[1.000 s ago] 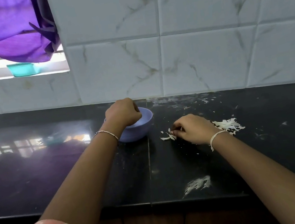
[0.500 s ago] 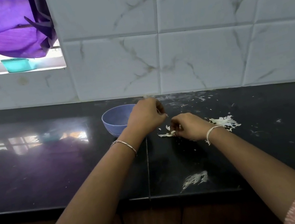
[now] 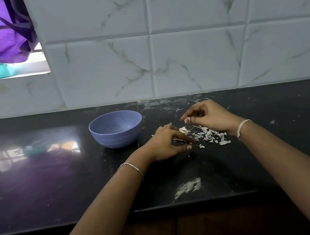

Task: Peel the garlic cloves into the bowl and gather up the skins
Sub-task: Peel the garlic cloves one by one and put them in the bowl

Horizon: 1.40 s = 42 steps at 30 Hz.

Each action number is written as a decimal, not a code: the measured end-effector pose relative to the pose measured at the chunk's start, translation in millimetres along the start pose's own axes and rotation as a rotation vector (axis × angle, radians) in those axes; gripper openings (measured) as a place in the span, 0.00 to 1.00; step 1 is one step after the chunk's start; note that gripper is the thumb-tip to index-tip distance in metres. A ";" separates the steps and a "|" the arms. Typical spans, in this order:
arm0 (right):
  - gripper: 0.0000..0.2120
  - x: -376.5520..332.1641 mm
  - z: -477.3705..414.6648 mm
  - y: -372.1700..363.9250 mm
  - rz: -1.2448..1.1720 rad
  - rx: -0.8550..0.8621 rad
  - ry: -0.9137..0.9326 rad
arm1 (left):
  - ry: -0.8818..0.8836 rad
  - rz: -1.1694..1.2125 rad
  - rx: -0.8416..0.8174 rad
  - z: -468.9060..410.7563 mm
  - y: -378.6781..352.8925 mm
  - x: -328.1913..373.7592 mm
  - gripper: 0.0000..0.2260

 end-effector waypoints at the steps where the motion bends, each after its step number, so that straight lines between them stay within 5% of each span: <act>1: 0.05 3.6 2.4 3.5 -0.029 -0.001 -0.012 | -0.015 -0.024 -0.019 -4.2 -6.1 -0.1 0.12; 10: 0.07 27.6 20.4 -2.3 -0.276 -0.163 -0.123 | 0.146 -0.089 0.152 -18.5 -5.6 -24.2 0.11; 14: 0.09 24.9 18.2 -1.4 -0.211 -0.196 -0.128 | 0.180 0.043 0.210 -14.8 3.7 -31.4 0.10; 23: 0.03 -30.4 -9.9 36.1 -0.127 -0.136 0.049 | 0.229 -0.091 0.225 -18.1 -0.1 -39.8 0.14; 29: 0.10 15.1 7.1 -33.0 0.333 -0.417 -0.014 | 0.215 -0.082 0.351 -15.4 6.5 -36.9 0.13; 38: 0.01 -5.5 -3.2 -1.9 0.077 -0.094 0.060 | 0.102 0.025 0.450 -13.6 14.7 -23.7 0.17; 42: 0.03 21.9 -0.7 1.2 -0.252 0.116 -0.058 | 0.019 0.156 0.478 -22.2 16.6 -8.5 0.22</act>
Point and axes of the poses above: each hand's wrist, its own z-axis away from the middle knuckle, its own y-axis out of the back of the hand, x = y × z, the point moved 6 cm from there along -z, towards the middle knuckle, and after that the axes turned 7 degrees about y, right-handed, at the moved point
